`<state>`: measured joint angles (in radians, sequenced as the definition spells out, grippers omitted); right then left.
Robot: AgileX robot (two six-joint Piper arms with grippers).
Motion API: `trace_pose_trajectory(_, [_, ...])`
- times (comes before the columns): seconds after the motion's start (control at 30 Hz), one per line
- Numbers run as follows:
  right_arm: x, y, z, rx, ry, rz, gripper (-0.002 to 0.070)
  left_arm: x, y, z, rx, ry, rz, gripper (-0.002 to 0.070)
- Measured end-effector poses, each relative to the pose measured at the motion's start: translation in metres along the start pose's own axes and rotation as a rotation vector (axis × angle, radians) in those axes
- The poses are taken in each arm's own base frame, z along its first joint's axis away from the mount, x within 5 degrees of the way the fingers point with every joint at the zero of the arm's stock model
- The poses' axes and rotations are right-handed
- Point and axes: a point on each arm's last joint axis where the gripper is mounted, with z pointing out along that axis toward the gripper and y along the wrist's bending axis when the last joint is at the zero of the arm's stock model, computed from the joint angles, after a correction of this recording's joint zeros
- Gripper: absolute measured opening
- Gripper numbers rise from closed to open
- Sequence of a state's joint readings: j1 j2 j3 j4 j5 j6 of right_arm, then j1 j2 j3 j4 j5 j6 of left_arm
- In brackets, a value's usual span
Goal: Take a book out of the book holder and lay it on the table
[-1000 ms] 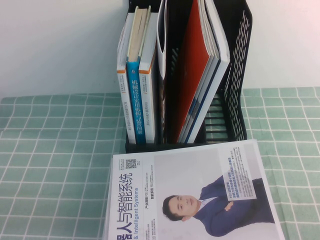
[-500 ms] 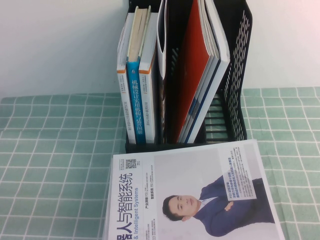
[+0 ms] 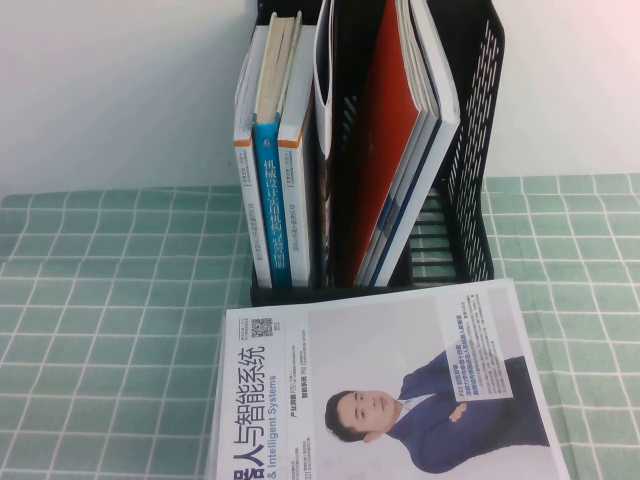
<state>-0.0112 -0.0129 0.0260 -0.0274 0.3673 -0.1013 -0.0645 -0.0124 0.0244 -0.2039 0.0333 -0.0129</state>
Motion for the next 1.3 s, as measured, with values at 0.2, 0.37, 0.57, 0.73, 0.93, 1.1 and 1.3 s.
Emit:
trace_pose_trajectory(0.2, [0.000,0.000,0.000,0.000,0.000,0.000,-0.0002,-0.010,0.000,0.000,0.000,-0.110,0.013,-0.0001])
trace_pose_trajectory(0.37, [0.000,0.000,0.000,0.005,0.001,-0.011,-0.0002,-0.018,0.000,-0.002,0.001,-0.206,0.013,-0.0001])
trace_pose_trajectory(0.57, [0.000,-0.004,0.000,0.047,0.005,-0.105,-0.0002,-0.024,0.000,-0.003,0.001,-0.278,0.013,-0.0001])
trace_pose_trajectory(0.73, [0.000,-0.005,0.000,0.053,0.005,-0.118,-0.0002,-0.025,0.000,-0.004,0.006,-0.298,-0.031,-0.0001])
trace_pose_trajectory(0.93, [-0.008,-0.008,0.000,0.102,-0.089,-0.238,-0.0002,-0.031,-0.001,-0.005,0.029,-0.312,-0.141,-0.0001])
trace_pose_trajectory(1.1, [-0.031,-0.005,-0.006,0.108,-0.352,-0.295,-0.0002,-0.063,-0.011,-0.013,0.054,-0.327,-0.087,-0.0001])
trace_pose_trajectory(1.3, [-0.040,-0.003,-0.009,0.102,-0.454,-0.295,-0.0002,-0.072,-0.014,-0.013,0.054,-0.327,-0.052,-0.0001])
